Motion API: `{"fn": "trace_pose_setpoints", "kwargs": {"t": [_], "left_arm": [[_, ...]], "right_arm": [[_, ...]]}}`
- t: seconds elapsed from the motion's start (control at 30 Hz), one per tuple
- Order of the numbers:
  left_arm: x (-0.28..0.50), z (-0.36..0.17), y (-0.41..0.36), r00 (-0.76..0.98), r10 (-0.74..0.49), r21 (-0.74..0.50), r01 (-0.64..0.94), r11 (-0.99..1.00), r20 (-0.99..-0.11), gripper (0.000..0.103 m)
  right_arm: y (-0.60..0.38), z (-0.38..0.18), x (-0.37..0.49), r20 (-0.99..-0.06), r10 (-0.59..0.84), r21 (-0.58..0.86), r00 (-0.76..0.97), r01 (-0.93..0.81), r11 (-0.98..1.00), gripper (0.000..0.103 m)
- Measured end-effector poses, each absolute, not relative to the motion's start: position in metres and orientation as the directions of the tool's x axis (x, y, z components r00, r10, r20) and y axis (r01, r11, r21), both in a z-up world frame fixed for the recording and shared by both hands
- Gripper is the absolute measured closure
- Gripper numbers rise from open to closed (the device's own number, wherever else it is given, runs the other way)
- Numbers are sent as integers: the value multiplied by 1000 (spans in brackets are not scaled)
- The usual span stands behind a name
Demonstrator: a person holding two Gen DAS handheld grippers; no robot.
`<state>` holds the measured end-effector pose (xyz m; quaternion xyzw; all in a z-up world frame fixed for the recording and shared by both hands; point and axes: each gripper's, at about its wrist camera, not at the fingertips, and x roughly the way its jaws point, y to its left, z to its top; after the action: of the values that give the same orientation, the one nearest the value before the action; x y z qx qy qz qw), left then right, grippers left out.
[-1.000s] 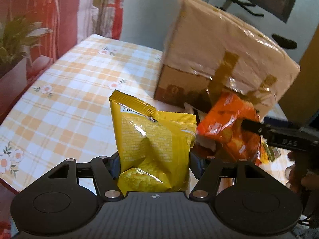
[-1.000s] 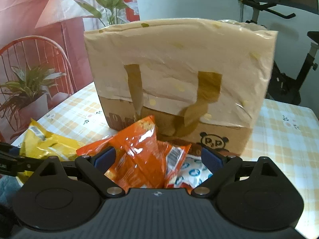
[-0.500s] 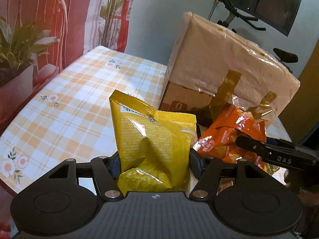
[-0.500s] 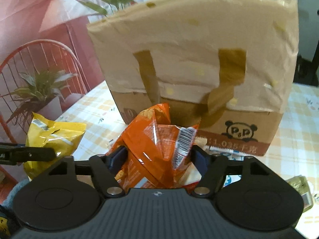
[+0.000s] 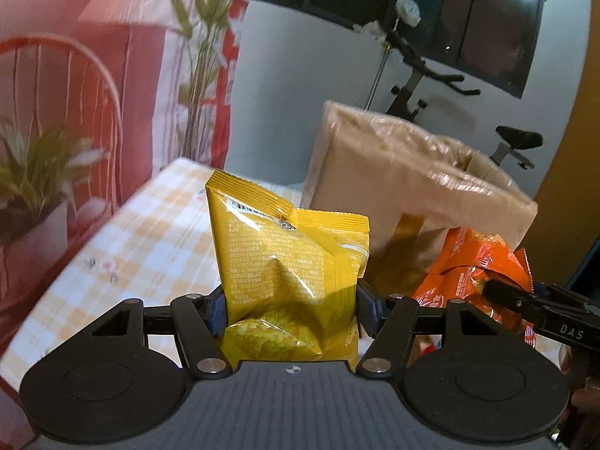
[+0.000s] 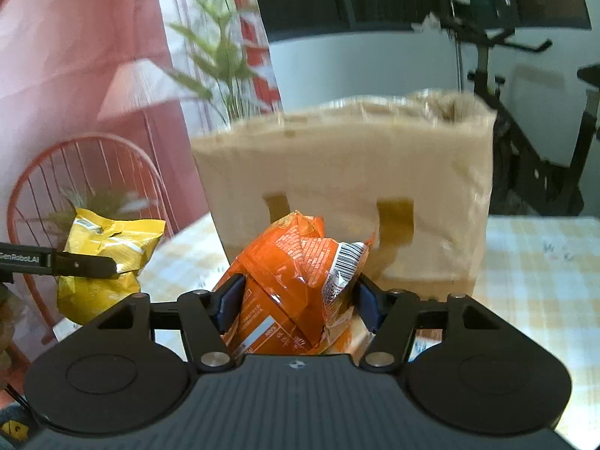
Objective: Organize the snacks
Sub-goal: 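Lift both held bags and carry them over the paper bag opening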
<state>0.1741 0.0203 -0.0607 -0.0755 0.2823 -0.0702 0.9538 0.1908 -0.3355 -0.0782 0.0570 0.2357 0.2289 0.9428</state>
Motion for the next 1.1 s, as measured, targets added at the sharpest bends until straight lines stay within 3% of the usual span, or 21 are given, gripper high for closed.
{"fn": "trace_pose_setpoints", "kwargs": {"t": [0.63,0.9,1.1], "left_arm": [[195,33,-25,919,-274,-123,249,961,-284,35],[241,54,-54,921,-306,-109,288,951,-240,35],[295,50,-85,907,-301,-26,308,951,-294,35]], "right_arm": [[-358,22,189,-120,473,150,873,-456,878,39],[-362,42,230,-115,364,15,924,-365,931,39],[-350,34,272,-164,251,-190,954,-280,941,39]]}}
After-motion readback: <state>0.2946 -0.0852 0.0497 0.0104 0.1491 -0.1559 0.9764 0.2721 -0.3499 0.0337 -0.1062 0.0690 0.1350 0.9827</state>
